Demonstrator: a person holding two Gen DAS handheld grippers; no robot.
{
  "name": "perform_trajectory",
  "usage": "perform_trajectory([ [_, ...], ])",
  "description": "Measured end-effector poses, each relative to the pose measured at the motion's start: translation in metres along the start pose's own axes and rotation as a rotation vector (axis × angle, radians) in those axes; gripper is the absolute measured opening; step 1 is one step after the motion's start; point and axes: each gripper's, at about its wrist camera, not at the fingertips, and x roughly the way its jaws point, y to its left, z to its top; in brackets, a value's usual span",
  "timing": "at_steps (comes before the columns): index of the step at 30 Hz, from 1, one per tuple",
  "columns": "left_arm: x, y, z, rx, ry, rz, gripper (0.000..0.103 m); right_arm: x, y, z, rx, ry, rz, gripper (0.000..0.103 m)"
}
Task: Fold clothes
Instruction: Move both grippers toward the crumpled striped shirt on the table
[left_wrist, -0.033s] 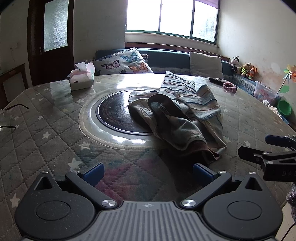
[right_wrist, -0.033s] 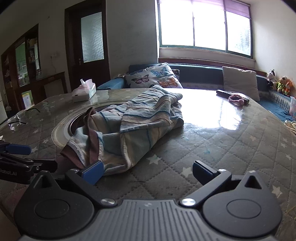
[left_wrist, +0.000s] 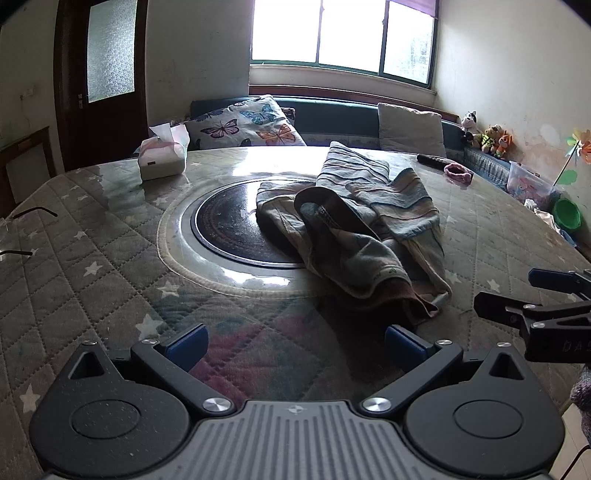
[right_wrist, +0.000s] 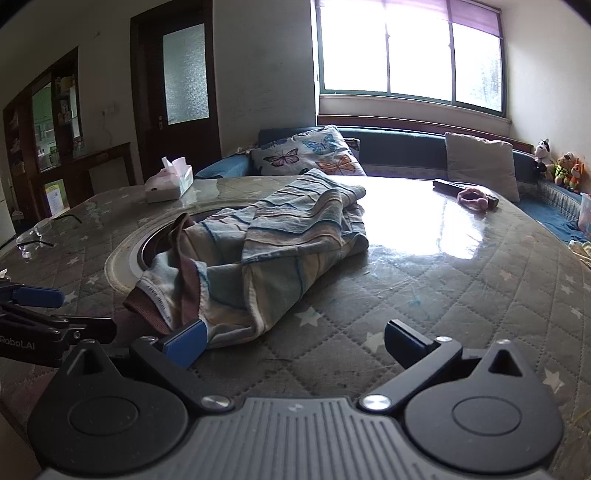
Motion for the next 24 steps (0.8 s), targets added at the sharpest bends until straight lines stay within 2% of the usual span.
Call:
perform_trajectory([
  [9, -0.002, -0.005, -0.005, -0.004, 0.008, -0.008, 0.103, 0.001, 0.006, -0.006, -0.008, 0.03, 0.021, 0.103],
  [24, 0.004, -0.005, -0.008, -0.002, 0.076, 0.002, 0.103, 0.003, 0.013, -0.013, -0.025, 0.074, 0.045, 0.103],
])
